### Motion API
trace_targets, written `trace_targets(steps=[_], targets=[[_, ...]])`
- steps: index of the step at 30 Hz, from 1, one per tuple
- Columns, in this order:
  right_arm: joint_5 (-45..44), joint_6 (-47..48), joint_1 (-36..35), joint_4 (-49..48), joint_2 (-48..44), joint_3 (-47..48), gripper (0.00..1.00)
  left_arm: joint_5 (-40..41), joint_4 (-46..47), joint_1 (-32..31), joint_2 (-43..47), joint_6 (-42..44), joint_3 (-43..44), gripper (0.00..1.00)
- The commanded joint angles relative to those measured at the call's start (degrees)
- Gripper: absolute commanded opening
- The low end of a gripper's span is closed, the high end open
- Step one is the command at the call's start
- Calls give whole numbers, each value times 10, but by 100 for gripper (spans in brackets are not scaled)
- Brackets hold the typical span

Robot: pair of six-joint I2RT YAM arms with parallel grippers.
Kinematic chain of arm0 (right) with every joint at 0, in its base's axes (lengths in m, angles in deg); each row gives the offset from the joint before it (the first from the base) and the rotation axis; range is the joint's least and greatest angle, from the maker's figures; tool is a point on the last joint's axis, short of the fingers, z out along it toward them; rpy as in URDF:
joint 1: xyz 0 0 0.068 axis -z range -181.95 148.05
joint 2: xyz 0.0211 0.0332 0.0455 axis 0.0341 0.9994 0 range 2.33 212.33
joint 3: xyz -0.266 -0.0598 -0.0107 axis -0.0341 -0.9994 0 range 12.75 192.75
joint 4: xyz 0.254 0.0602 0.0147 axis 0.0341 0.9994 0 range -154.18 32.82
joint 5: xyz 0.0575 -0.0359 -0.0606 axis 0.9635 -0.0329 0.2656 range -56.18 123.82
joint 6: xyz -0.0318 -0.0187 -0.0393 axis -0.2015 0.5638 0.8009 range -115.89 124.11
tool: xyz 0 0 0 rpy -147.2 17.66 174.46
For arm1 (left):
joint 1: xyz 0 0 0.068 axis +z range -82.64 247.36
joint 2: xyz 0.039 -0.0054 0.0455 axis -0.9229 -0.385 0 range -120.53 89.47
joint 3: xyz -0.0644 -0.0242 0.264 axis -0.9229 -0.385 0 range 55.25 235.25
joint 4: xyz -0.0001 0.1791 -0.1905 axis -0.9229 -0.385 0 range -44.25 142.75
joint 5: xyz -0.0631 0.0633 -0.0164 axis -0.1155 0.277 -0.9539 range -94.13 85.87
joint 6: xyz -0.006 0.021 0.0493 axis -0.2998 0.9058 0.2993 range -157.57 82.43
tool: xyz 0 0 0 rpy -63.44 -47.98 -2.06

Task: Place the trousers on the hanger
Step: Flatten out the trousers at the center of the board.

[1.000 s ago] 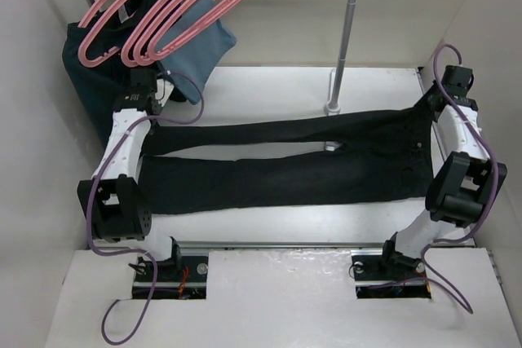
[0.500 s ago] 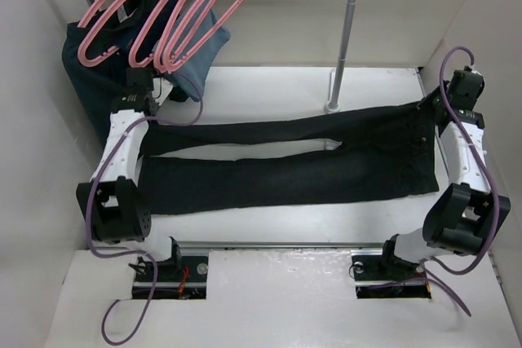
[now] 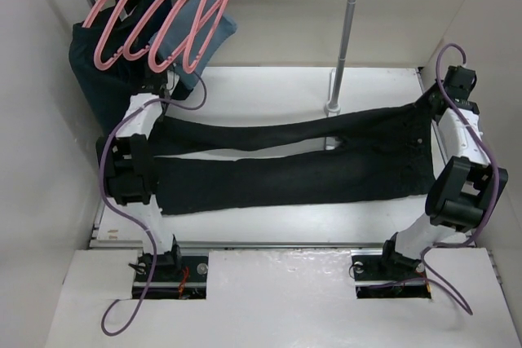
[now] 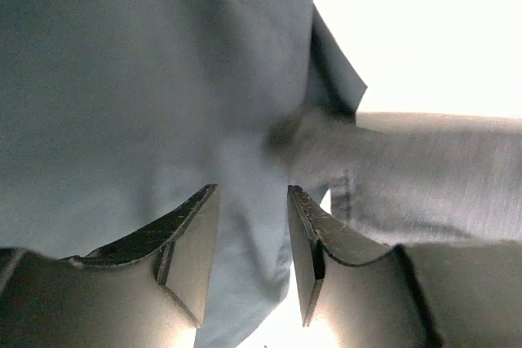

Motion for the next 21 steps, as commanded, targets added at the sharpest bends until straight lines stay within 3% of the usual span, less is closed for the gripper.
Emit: trace_targets(steps=[1,4,5,9,12,17,21], targets=[[-2,-11,-3,-30,12,48,0,-14,5,7,102,30,0,36],[-2,-11,-9,-18,36,62,0,-71,-25,7,193,100,-96,36],[-2,-16,-9,-18,36,70,0,-88,-39,7,215,158,-122,36],[-15,-11,-30,-18,50,76,0,-195,-174,-1,281,278,-215,37],[-21,1,-51,-18,50,76,0,-165,-131,-22,265,241,-247,39],[-13,7,-58,-18,50,69,0,-137,-131,-29,143,172,-172,39],[7,2,-52,-23,50,69,0,-107,-42,-23,103,148,-177,42]])
